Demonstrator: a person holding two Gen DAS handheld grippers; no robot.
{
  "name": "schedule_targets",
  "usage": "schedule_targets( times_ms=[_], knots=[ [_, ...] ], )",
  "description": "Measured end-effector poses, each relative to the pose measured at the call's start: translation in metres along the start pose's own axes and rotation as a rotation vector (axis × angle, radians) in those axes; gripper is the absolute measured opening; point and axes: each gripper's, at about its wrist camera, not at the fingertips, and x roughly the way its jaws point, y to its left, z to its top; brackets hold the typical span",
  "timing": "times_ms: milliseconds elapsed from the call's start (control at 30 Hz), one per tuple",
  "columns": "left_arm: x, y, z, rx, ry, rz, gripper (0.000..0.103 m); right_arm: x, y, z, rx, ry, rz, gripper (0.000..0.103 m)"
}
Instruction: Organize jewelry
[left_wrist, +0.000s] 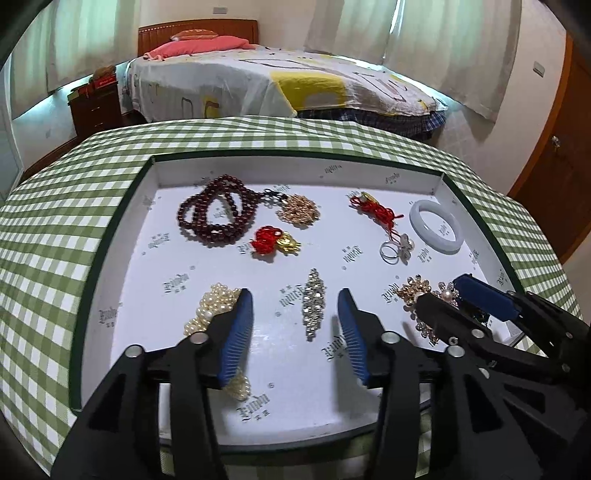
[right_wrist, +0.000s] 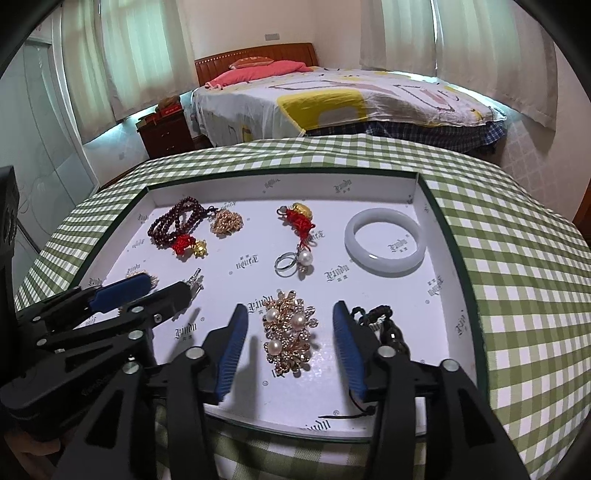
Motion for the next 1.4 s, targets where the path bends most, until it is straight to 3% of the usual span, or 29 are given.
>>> schedule_targets(
  times_ms=[400,700,1033,1400],
  knots=[
    [-0.023,0.006,-0.003,-0.004,-0.019,0.018,0.076,-0.028,-0.004,-0.002,0.014,-0.041,-0.041,0.07],
    [-0.051,-0.003,-0.012,0.023,-0.049,0.005,0.082,-0.052,-0.007,-0.012,0.03,-0.057,-0.067,0.072],
    [-0.104,0.001,-0.031,0.041,-0.139,0.068,0.093,-0.087,0.004,-0.029,0.047,-0.084,-0.06,0.08],
    [-0.169,0.013,-0.046,0.03,-0.211,0.105,0.097,-0.134,0.02,-0.036,0.033,-0.149,-0.054,0.084]
  ],
)
